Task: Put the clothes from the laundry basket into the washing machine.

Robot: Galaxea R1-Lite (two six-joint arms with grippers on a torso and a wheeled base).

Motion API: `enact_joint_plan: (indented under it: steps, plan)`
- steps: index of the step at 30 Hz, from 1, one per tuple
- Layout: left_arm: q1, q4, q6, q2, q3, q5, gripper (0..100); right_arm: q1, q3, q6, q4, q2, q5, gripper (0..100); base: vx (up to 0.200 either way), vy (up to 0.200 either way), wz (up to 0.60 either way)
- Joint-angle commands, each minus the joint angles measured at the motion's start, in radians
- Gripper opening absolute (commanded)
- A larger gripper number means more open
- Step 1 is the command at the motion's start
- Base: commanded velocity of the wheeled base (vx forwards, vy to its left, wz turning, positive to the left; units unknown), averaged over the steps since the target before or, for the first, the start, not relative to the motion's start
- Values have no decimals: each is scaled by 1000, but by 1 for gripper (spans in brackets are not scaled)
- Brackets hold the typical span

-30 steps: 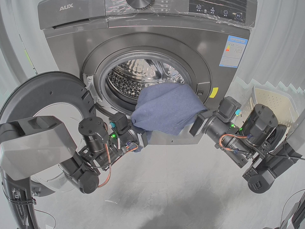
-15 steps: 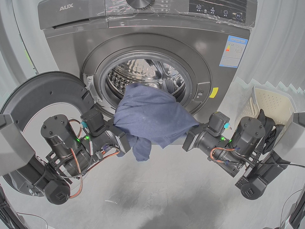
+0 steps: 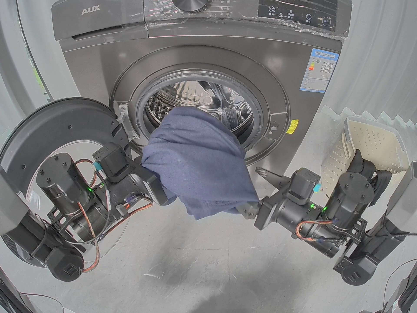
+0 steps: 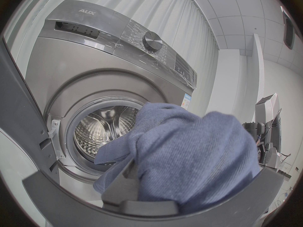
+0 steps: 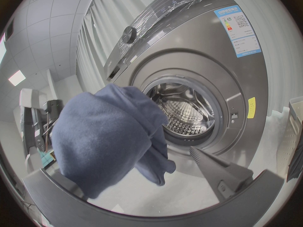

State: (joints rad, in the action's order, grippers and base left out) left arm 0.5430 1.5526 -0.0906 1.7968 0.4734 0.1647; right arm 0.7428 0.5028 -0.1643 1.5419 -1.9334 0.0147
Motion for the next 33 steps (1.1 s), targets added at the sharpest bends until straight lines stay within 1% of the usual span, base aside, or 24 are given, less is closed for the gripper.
enact_joint_plan:
  steps: [1,2,4,6,10,13,14,15,16,17,20,22,24,26,33]
  plan:
    - [-3,0,9,-37,-35,-1,0,0,-190,52,0,80,-90,100,0,0,0]
    - [-3,0,9,-40,-38,1,0,-6,-236,69,0,86,-114,100,0,0,0]
    - [-3,0,12,-42,-48,-1,0,-11,-293,84,0,94,-142,100,0,0,0]
    - [-3,-2,14,-42,-53,-1,0,-17,-319,88,0,94,-145,100,0,0,0]
    - [-3,-2,17,-40,-64,-4,0,-29,-336,92,0,96,-147,100,0,0,0]
    - [-3,-2,38,-45,-102,-1,0,-31,-340,100,0,96,-145,100,0,0,0]
    - [-3,-2,51,-43,-113,-1,0,-33,-342,101,0,96,-145,100,0,0,0]
    - [-3,-2,51,-43,-113,-1,0,-33,-342,101,0,96,-145,100,0,0,0]
    - [-3,-2,69,-36,-118,-4,0,-45,-340,101,0,96,-145,100,0,0,0]
    - [-3,-2,74,-33,-119,-4,0,-63,-337,103,0,93,-145,100,0,0,0]
    - [-5,-2,74,-31,-108,-4,0,-128,-322,103,0,86,-144,100,0,0,0]
    - [-5,-2,74,-31,-105,-4,0,-141,-316,103,0,86,-144,100,0,0,0]
    - [-3,-3,75,-25,-102,-5,0,-177,-296,106,0,86,-144,100,0,0,0]
    - [-3,-2,77,-16,-102,-5,0,-184,-282,104,0,85,-140,100,0,0,0]
    - [-1,-2,75,21,-88,-7,0,-186,-263,103,0,85,-139,100,200,0,0]
